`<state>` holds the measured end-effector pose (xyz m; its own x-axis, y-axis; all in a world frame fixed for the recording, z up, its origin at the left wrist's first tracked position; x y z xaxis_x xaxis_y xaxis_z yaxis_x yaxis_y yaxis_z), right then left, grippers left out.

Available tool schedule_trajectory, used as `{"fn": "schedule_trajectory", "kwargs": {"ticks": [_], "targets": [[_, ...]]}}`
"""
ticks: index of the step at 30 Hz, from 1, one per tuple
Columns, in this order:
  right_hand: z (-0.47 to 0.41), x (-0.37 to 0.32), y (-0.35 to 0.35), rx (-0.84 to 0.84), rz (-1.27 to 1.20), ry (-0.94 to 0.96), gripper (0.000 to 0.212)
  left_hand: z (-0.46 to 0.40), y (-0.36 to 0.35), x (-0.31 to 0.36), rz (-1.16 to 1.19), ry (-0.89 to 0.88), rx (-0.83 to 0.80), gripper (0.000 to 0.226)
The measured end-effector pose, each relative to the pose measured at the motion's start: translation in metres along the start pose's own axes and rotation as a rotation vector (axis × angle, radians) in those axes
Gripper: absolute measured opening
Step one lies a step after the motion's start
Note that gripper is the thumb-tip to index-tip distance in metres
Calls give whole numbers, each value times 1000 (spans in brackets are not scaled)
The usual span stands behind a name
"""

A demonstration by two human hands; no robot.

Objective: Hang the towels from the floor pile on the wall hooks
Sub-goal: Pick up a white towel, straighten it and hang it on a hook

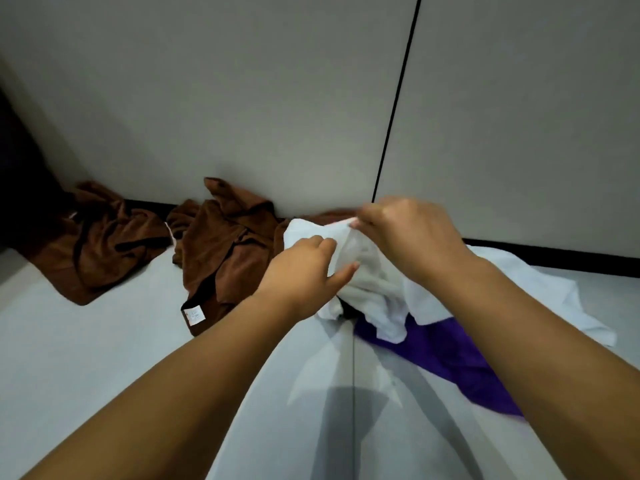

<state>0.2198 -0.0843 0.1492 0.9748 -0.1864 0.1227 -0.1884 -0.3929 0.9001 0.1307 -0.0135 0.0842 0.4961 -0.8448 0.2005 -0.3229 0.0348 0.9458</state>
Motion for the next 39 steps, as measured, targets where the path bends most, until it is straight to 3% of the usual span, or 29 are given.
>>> {"fn": "schedule_trajectory", "kwargs": {"ticks": [3, 7, 11, 15, 18, 23, 26, 29, 39], "targets": [[-12, 3, 49, 272, 28, 58, 30, -5, 31, 14, 162, 45, 105, 52], [-14, 0, 83, 439, -19, 58, 44, -7, 57, 20, 376, 105, 260, 33], [-3, -10, 73, 358, -34, 47, 50, -4, 65, 19, 509, 162, 331, 33], [10, -8, 48, 104, -48, -27, 42, -1, 58, 6, 666, 313, 389, 33], [19, -6, 34, 4, -49, -82, 38, 1, 61, 7, 576, 274, 345, 31], [26, 19, 24, 69, -100, -266, 46, 4, 47, 8, 99, 118, 134, 43], [28, 19, 17, 228, -49, -143, 44, 1, 39, 0, 87, 170, 134, 45], [30, 23, 17, 357, -66, -142, 48, -2, 33, 2, 65, 154, 178, 35], [35, 51, 27, 399, 44, -228, 56, -11, 38, -4, 16, 201, 278, 16]]}}
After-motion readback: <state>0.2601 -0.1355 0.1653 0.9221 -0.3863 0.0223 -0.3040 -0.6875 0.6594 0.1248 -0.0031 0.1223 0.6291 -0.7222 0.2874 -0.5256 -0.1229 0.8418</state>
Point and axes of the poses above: each hand's wrist, its own z-axis away from the middle knuckle, its own y-axis out of the back of the hand, x = y × z, the point moved 5 cm from there along -z, towards the middle knuckle, and after that the axes turned 4 degrees about -z, right-handed, at the moved point
